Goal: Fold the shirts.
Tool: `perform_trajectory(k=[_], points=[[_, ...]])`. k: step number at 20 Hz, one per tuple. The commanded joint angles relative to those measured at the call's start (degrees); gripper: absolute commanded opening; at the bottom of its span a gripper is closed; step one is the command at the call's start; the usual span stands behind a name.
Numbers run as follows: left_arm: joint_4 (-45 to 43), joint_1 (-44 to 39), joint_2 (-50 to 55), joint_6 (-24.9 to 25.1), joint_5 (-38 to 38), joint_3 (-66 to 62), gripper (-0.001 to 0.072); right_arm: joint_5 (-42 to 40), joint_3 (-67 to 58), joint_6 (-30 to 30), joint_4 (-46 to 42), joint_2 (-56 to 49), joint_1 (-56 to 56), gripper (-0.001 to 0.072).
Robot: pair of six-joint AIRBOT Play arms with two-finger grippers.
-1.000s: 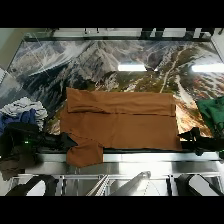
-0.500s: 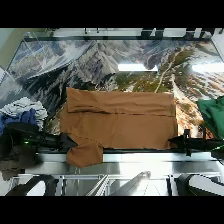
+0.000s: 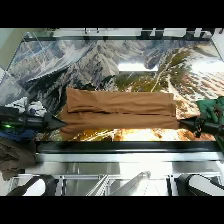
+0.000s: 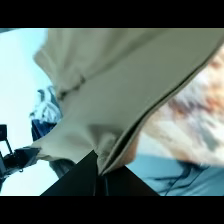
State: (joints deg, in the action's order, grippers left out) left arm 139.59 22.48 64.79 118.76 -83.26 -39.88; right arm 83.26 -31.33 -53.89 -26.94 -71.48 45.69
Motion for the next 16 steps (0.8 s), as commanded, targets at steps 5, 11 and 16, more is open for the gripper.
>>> perform_trajectory(k=[5,11,16], points=[[0.0,-0.1,15.5,0.1,0.7,-12.9,0.0027,-10.0,-2.6,10.4,13.1,-4.7,-1.3,0.0021],[-0.1,-6.9,30.5,-2.9,1.7,-32.6,0.0027,-21.6,-8.8,20.7,25.8,-15.8,-12.1,0.0021],[-0.5,-9.4,42.2,-6.5,-0.6,-46.4,0.0027,-27.9,-16.1,21.0,26.1,-22.6,-18.7,0.0022]])
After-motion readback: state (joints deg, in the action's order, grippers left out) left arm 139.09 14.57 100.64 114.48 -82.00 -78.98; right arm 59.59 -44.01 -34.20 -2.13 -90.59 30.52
